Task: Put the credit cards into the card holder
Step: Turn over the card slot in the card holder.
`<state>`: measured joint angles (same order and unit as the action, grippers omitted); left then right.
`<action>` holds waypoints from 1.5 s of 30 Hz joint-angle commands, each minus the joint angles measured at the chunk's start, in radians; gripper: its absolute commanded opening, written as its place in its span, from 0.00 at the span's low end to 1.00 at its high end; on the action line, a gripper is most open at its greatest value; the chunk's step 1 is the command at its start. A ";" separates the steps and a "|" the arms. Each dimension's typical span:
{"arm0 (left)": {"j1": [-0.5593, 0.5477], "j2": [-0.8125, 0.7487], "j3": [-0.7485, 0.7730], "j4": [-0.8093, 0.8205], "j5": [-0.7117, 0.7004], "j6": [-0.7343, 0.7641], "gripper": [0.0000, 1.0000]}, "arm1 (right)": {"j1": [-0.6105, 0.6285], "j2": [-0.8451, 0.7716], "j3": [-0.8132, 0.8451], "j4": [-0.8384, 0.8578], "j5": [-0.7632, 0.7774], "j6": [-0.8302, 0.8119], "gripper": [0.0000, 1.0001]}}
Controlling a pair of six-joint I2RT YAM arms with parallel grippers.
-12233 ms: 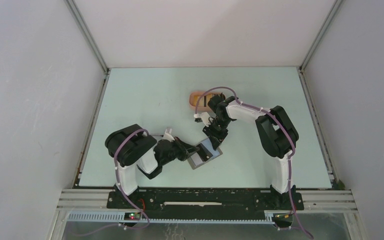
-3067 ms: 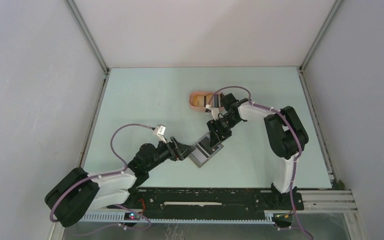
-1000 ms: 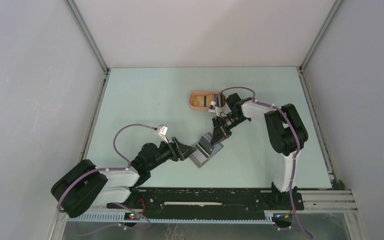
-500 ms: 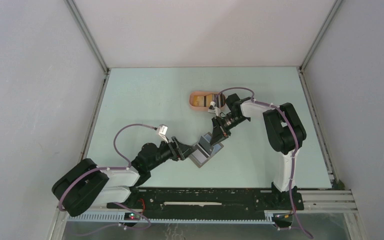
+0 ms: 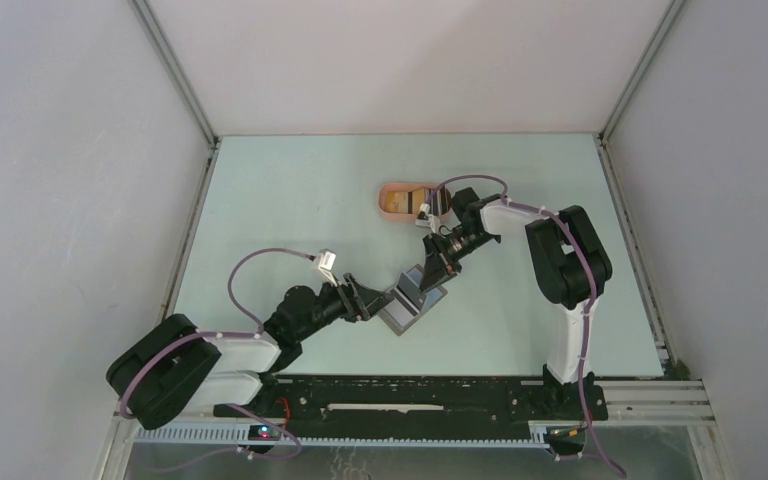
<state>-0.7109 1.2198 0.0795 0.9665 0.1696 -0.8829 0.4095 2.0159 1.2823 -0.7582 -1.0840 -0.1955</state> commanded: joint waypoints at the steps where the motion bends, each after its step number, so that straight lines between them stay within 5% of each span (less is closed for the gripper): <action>1: -0.003 0.006 0.022 0.052 0.011 -0.004 0.75 | 0.012 0.005 0.031 -0.015 -0.025 -0.019 0.24; 45: -0.002 0.036 0.026 0.067 0.011 -0.005 0.75 | 0.083 0.038 0.056 -0.059 -0.025 -0.053 0.43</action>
<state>-0.7109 1.2469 0.0795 0.9867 0.1696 -0.8841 0.4835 2.0453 1.3048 -0.8009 -1.0855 -0.2268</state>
